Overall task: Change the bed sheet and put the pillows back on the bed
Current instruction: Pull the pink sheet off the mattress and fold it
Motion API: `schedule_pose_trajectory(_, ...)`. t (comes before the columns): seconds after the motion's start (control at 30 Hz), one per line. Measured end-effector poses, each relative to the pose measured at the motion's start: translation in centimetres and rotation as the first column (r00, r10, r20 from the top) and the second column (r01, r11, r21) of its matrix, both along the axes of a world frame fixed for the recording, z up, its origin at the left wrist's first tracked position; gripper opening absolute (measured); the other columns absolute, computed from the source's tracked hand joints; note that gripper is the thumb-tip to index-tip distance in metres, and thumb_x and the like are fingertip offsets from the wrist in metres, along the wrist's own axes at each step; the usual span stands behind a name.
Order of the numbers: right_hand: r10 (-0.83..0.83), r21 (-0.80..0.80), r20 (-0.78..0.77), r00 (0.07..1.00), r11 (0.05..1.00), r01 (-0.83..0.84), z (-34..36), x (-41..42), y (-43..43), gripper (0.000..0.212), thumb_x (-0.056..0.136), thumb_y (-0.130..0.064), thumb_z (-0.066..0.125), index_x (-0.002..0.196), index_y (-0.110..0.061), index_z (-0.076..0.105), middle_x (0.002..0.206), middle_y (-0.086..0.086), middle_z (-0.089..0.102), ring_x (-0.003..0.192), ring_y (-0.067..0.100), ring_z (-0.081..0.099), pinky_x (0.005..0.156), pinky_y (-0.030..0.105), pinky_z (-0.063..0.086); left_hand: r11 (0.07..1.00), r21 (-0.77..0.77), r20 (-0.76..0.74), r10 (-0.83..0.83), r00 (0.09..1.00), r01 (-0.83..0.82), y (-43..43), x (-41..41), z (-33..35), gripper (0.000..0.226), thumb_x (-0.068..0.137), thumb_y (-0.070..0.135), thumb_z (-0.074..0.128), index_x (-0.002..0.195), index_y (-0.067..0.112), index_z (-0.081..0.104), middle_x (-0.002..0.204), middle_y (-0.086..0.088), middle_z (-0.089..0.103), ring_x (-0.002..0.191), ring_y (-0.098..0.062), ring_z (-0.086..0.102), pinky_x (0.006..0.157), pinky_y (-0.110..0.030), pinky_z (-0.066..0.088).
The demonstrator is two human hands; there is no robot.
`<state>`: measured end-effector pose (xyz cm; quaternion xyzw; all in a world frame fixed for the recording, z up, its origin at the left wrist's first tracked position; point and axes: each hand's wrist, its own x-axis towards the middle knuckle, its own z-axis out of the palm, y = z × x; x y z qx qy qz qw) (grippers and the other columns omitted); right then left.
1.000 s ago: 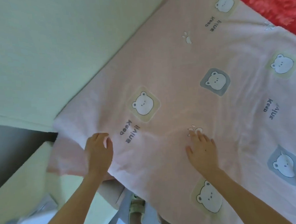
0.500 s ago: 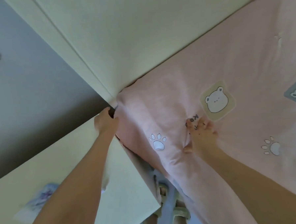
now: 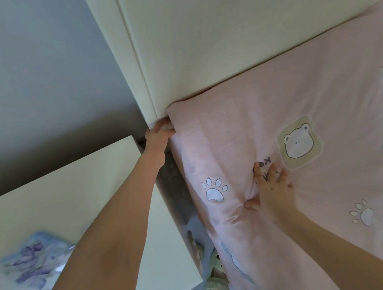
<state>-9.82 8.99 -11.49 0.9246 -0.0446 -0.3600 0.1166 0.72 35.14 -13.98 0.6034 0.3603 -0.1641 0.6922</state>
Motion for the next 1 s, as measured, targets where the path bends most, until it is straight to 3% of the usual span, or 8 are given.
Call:
schedule_pose_trajectory(0.17,0.011,-0.001,-0.002,1.0,1.0,-0.011,0.3,0.0,0.2,0.112,0.076,-0.069,0.057,0.15,-0.025,-0.014,0.156,0.025,-0.006,0.141,0.049,0.002,0.108,0.051,0.027,0.991,-0.105,-0.116,0.075,0.99,-0.088,-0.6,-0.6,1.6,0.071,0.084,0.056,0.059,0.144,0.024,0.035,0.145,0.008,0.039,0.131,-0.011,0.033,0.108,-0.032,0.022)
schedule_pose_trajectory(0.27,0.016,0.002,-0.001,1.0,1.0,-0.016,0.4,0.0,0.2,0.111,0.076,-0.069,0.057,0.15,-0.024,-0.013,0.155,0.025,-0.007,0.141,0.049,0.003,0.108,0.051,0.028,0.982,-0.177,-0.101,0.042,0.994,-0.059,-1.1,-1.5,2.4,0.048,0.09,0.054,0.052,0.13,0.028,0.047,0.136,0.01,0.045,0.128,-0.011,0.038,0.106,-0.03,0.025)
schedule_pose_trajectory(0.4,0.007,0.024,0.026,1.0,1.0,-0.008,0.8,0.0,0.3,0.111,0.076,-0.069,0.058,0.15,-0.026,-0.011,0.156,0.024,-0.006,0.141,0.049,0.003,0.108,0.052,0.027,0.964,0.266,0.039,-0.016,0.999,0.005,-0.2,-2.8,3.4,0.036,0.07,0.044,0.07,0.064,0.016,0.048,0.084,-0.012,0.052,0.074,-0.025,0.046,0.065,-0.032,0.037)
schedule_pose_trajectory(0.5,-0.035,0.054,-0.007,0.999,0.998,0.035,1.4,0.1,0.5,0.112,0.075,-0.066,0.062,0.151,-0.026,-0.009,0.156,0.024,-0.005,0.141,0.049,0.002,0.109,0.054,0.027,0.767,0.614,0.034,-0.261,0.965,0.186,0.9,-3.8,5.1,0.035,0.072,0.036,0.07,0.064,0.005,0.056,0.1,-0.024,0.056,0.087,-0.038,0.053,0.071,-0.041,0.042)
schedule_pose_trajectory(0.63,-0.121,0.228,0.1,0.988,0.969,0.095,5.1,0.4,1.2,0.083,0.081,-0.046,0.064,0.148,-0.023,0.021,0.144,0.017,0.038,0.129,0.036,0.038,0.101,0.044,0.037,0.509,0.801,0.096,-0.628,0.772,0.314,0.3,-5.7,9.6,0.034,0.074,0.045,0.06,0.077,0.012,0.064,0.084,0.001,0.06,0.083,-0.016,0.051,0.069,-0.022,0.031)
schedule_pose_trajectory(0.77,-0.188,0.602,0.481,0.856,0.781,-0.166,11.6,1.3,3.2,0.075,0.077,-0.019,0.071,0.144,-0.026,0.038,0.112,0.002,0.063,0.105,0.025,0.054,0.092,0.039,0.04,0.5,0.788,0.31,-0.826,0.471,0.358,-3.4,-10.1,13.5,0.021,0.078,0.041,0.055,0.077,0.02,0.059,0.067,0.012,0.053,0.067,-0.007,0.048,0.062,-0.016,0.036)
schedule_pose_trajectory(0.87,0.136,0.392,0.708,0.693,0.741,-0.545,14.5,1.3,3.4,0.067,0.061,-0.014,0.077,0.125,-0.026,0.06,0.077,0.003,0.059,0.072,0.028,0.057,0.065,0.035,0.039,0.399,0.862,0.343,-0.913,0.22,0.313,-6.0,-12.7,15.7,0.016,0.077,0.019,0.062,0.065,0.013,0.054,0.06,0.007,0.052,0.059,-0.011,0.047,0.058,-0.016,0.034)
schedule_pose_trajectory(1.0,0.213,0.243,0.799,0.563,0.741,-0.626,16.8,-0.6,0.5,0.013,0.064,-0.015,0.055,0.057,-0.021,0.064,0.047,-0.003,0.047,0.048,0.022,0.048,0.055,0.029,0.035,0.316,0.857,0.254,-0.946,0.2,0.406,-7.3,-15.1,17.8,0.034,0.081,0.02,0.062,0.063,0.021,0.033,0.053,0.011,0.031,0.052,-0.011,0.036,0.052,-0.014,0.024)
